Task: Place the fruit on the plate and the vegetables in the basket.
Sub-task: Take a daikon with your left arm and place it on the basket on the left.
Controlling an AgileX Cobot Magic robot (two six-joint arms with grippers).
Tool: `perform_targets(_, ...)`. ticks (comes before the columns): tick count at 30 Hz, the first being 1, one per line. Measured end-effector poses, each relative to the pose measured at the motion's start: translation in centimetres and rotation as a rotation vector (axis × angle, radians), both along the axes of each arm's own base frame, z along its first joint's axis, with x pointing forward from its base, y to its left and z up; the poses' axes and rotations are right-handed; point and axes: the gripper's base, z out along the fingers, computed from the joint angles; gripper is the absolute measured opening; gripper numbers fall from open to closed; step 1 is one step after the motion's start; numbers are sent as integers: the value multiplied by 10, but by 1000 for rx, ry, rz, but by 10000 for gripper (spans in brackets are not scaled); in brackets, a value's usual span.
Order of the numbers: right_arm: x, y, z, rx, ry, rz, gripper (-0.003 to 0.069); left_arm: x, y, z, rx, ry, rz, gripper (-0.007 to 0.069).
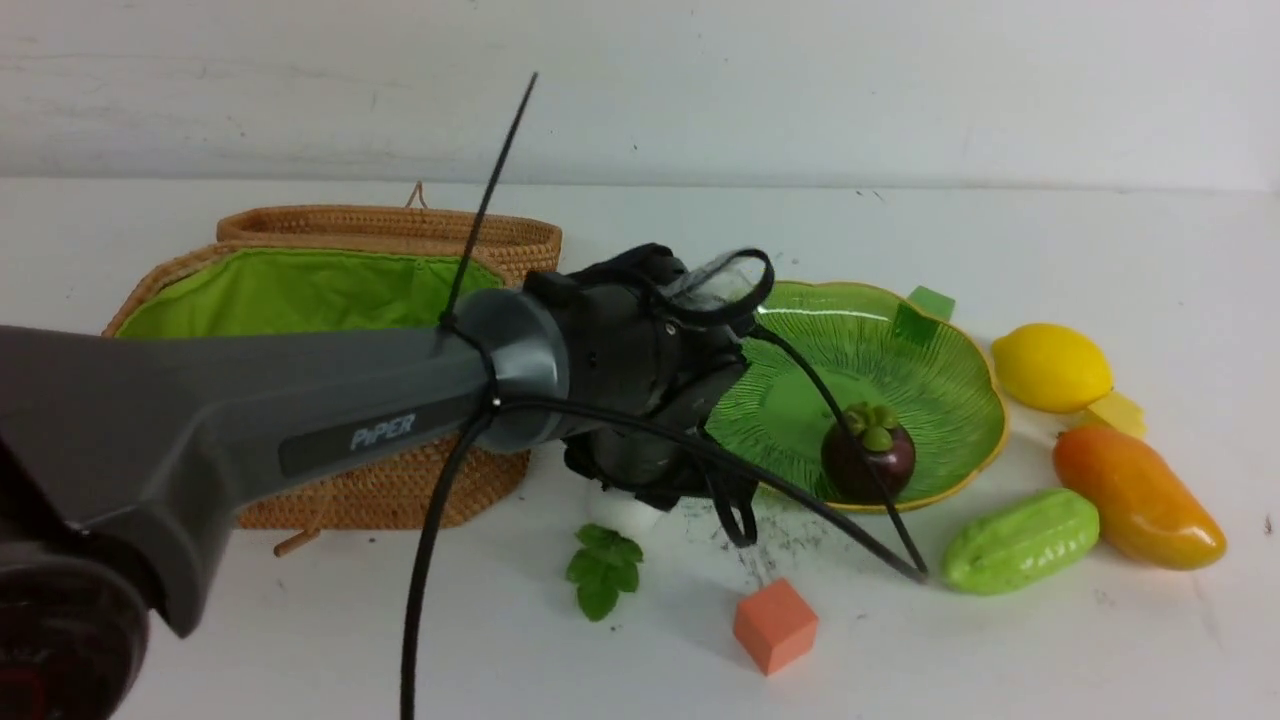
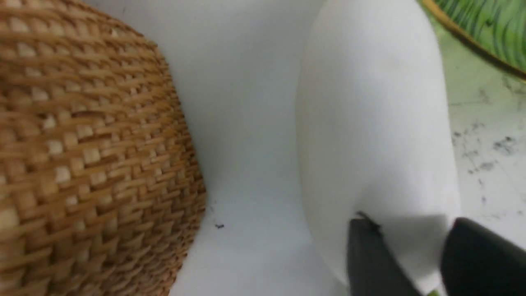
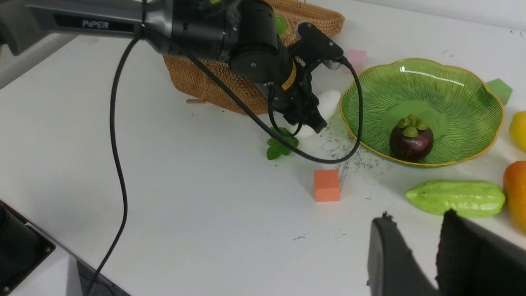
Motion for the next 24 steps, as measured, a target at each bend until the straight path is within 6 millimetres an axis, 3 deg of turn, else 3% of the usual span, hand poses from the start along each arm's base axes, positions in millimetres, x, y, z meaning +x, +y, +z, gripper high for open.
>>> perform_targets(2,0,0,0,0,0,0,191,-4,1,10,-24,4,14,1)
perform_targets(9,0,0,0,0,0,0,191,-10,4,20,-39,36,42,-4)
perform_targets(13,0,0,0,-1,-1,0,191,-9,3,20,-53,26,35,129)
perform_targets(16,0,0,0,-1,-1,0,191,-7,0,20,-82,4,21,336)
perform_targets(17,0,0,0,-1,-1,0,191,-7,0,20,-85,2,20,350)
perform_targets(20,0,0,0,-1,-1,0,191,-3,-6,15,-114,-21,-1,587)
perform_targets(24,0,0,0,-1,-1,0,194,2,-8,-3,-84,-16,-1,660)
